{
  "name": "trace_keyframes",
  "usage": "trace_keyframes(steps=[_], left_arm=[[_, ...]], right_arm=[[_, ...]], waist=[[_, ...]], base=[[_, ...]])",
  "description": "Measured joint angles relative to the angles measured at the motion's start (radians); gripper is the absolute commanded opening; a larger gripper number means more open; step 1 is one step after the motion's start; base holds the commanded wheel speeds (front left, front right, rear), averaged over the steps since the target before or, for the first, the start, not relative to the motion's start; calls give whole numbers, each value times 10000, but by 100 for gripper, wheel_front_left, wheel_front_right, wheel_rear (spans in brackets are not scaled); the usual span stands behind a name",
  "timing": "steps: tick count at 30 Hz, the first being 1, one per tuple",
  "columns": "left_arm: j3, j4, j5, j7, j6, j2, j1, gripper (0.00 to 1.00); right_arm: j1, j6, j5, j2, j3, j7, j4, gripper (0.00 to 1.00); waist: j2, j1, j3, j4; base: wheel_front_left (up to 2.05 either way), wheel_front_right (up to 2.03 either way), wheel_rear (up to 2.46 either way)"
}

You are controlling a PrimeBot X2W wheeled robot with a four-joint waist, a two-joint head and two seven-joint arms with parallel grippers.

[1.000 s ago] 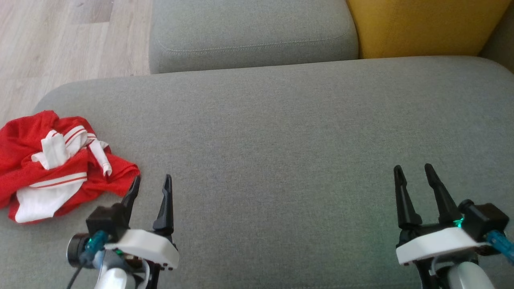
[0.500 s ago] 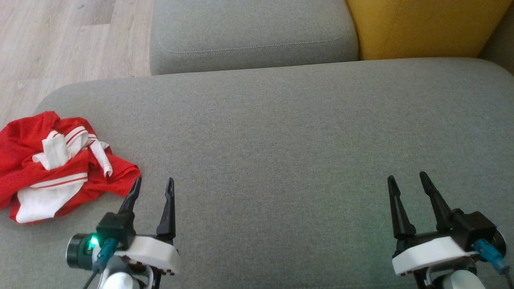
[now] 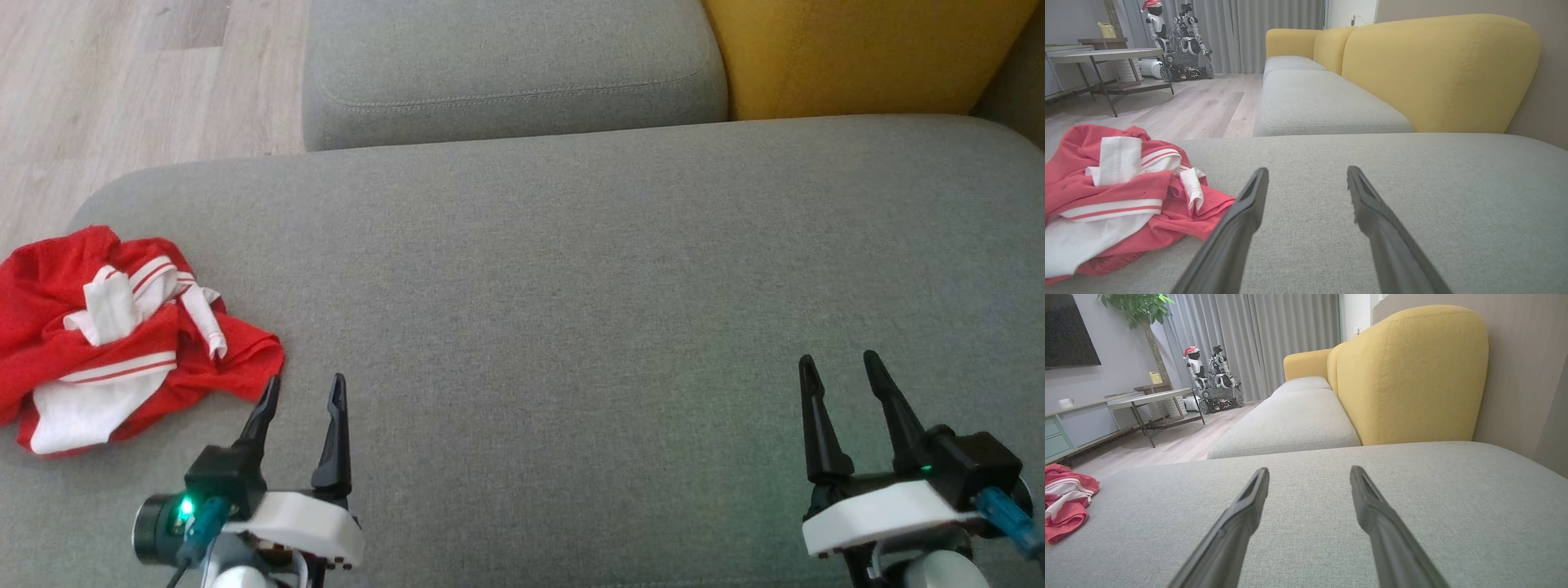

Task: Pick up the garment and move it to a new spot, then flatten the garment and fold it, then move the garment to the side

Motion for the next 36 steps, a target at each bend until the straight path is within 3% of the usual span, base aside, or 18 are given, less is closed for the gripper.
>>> trace_keyframes(steps=[24, 30, 36], left_arm=[[205, 107, 236, 0, -261, -217, 31, 100], [359, 104, 238, 0, -267, -238, 16, 100], [546, 79, 238, 0, -261, -261, -128, 100]], right_arm=[[1, 0, -17, 65, -88, 75, 44, 100], [9, 0, -109, 77, -134, 77, -142, 100], [15, 0, -182, 92, 54, 96, -472, 100]], waist=[[0, 0, 0, 147], [0, 0, 51, 561], [0, 0, 121, 1385]], base=[[0, 0, 0], [0, 0, 0], [0, 0, 0]])
